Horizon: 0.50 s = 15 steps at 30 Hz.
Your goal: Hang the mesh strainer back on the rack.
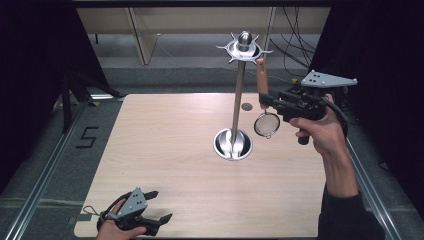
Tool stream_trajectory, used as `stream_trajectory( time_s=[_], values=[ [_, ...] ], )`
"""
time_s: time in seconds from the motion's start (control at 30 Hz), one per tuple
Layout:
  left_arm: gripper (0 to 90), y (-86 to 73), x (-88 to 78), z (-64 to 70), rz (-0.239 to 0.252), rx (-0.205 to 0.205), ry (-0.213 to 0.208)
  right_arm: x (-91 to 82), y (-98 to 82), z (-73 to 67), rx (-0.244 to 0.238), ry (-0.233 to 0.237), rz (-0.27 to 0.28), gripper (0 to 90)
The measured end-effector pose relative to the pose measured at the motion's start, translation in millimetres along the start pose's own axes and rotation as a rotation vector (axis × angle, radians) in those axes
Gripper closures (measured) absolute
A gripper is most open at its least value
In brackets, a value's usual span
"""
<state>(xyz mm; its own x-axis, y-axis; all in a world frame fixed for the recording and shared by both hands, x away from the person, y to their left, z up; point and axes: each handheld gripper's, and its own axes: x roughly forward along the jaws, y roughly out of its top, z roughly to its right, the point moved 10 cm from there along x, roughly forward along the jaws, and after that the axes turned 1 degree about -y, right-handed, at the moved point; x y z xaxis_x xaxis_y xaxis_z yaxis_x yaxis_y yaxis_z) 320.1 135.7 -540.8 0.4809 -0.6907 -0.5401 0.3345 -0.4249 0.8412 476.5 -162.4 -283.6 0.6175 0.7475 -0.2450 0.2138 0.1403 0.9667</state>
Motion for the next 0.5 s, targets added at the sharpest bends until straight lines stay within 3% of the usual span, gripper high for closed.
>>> stream_trajectory(
  time_s=[0.07, 0.13, 0.3, 0.5],
  values=[
    [15.3, -0.1, -0.4, -0.3, -0.003, 0.003, -0.001, 1.5, -1.1, 0.0, 0.029, 0.010, -0.015, 71.4],
    [15.3, -0.2, -0.3, 0.0, -0.003, -0.001, -0.001, 3.1, 0.5, 2.5, 0.011, 0.009, -0.001, 71.4],
    [15.3, -0.1, -0.2, -0.1, -0.002, 0.002, 0.000, 7.2, 0.1, 3.8, 0.038, 0.028, -0.014, 71.4],
    [15.3, -0.1, -0.2, -0.1, -0.002, 0.001, 0.000, 12.8, -1.7, 7.9, 0.025, 0.012, -0.025, 71.4]
  ],
)
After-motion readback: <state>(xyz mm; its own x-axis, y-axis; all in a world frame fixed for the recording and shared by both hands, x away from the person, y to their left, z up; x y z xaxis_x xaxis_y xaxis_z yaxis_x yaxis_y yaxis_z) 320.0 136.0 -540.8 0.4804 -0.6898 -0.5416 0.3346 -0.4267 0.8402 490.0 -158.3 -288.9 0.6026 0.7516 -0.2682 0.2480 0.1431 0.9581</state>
